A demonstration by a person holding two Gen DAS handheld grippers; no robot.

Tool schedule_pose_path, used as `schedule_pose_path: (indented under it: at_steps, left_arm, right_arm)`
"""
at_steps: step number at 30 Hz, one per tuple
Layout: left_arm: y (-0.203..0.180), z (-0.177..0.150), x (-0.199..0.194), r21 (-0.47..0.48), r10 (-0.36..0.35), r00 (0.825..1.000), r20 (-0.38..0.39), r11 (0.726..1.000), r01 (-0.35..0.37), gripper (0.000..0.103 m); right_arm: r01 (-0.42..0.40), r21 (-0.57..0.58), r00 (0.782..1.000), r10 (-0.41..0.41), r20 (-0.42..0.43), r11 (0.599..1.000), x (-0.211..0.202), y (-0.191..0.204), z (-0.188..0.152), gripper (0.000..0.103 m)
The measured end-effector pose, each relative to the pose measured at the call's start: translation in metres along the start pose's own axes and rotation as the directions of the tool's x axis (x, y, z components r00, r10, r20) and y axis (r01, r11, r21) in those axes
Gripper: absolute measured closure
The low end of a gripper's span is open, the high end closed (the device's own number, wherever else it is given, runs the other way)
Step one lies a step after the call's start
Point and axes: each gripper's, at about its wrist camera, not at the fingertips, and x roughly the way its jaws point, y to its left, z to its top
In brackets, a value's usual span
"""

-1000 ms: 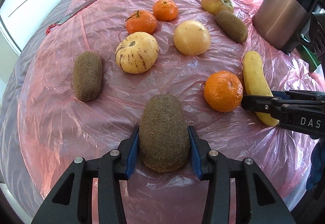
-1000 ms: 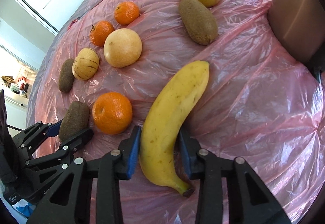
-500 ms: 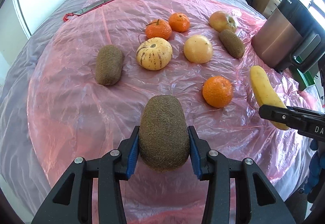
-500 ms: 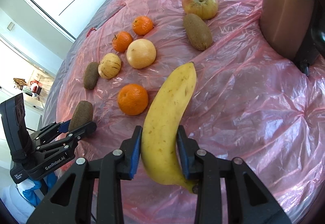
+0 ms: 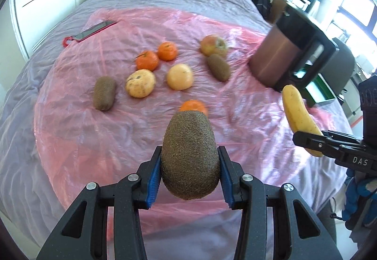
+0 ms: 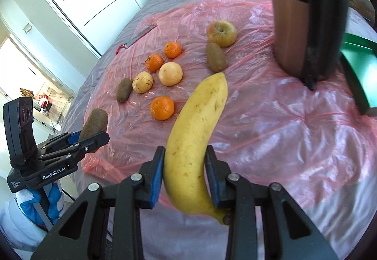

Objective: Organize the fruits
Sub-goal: 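Carry the kiwi in the left gripper toward the green tray while the right gripper carries the banana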

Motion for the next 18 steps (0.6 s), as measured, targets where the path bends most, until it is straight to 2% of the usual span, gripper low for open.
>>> schedule_pose_path:
  at_steps: [9,18]
  left_arm:
    - [-0.079,0.01,-0.019,0.103,-0.118,0.993,0.01,0.988,0.117,0.064]
    - [-0.176,0.025,-0.016,0.224,-0.226,0.973,-0.04,0.947,0.229,0.064]
  right_arm:
    - [0.057,0.042,0.992,-0.061,0.106,0.997,-0.077,-0.043,-0.022,0.103]
    - [0.145,0.095,0.965,-0.162,0.205,0.985,-0.141,-0.101,-0.02,0.103]
